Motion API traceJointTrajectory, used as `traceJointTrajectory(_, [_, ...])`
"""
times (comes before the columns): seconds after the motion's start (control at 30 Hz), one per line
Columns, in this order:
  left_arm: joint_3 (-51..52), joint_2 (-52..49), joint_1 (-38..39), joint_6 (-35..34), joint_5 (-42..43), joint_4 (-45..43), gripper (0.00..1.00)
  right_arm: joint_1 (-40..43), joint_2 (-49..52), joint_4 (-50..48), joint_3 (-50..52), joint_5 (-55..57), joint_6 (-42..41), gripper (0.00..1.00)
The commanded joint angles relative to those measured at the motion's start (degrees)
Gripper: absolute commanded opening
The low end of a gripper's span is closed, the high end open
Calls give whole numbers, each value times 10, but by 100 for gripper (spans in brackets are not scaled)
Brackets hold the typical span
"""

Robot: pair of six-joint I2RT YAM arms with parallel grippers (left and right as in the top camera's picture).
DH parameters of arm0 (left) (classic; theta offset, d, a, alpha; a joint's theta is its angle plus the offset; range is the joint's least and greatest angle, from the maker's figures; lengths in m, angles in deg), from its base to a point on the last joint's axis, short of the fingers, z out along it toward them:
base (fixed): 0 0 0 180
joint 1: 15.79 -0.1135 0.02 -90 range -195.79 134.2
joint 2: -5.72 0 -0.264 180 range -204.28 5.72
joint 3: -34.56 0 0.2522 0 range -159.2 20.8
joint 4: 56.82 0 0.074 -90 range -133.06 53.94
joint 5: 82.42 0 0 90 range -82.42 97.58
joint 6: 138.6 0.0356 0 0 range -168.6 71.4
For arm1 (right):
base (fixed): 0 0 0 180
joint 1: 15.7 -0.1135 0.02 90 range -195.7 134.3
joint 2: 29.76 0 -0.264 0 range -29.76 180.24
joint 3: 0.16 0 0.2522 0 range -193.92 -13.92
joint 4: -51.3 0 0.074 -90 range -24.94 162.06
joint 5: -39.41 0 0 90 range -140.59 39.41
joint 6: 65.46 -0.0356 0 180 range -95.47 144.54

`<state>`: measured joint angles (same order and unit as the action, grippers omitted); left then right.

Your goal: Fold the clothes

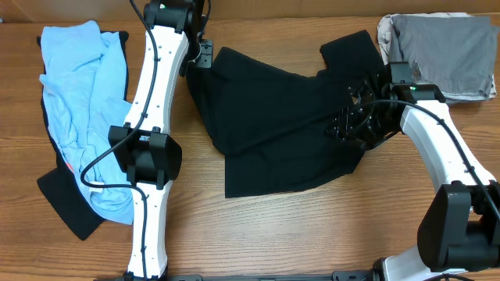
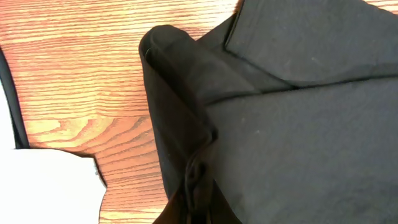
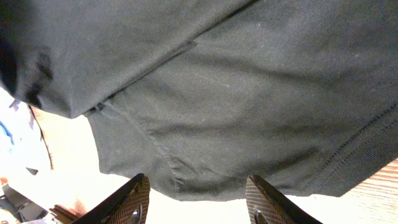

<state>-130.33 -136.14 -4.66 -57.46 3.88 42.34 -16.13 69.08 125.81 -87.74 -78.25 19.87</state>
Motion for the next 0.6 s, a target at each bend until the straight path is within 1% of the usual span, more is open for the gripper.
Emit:
traceJointTrajectory(0.0, [-4, 0, -4, 0, 1, 2, 4, -8, -9, 4, 1, -3, 0, 53])
traceJointTrajectory(0.2, [-50, 23, -23, -13, 11, 23, 4, -54, -9, 1, 58, -3, -19, 53])
traceJointTrajectory(0.3, [-83, 39, -37, -15, 19, 35, 4, -93, -9, -19, 92, 0, -49, 53])
traceJointTrajectory(0.43, [-115, 54, -50, -15, 18, 45, 4, -157, -9, -68, 138, 37, -127, 53])
traceJointTrajectory(0.57, [-118, 64, -63, -15, 17, 46, 4, -202, -9, -98, 166, 76, -188, 52])
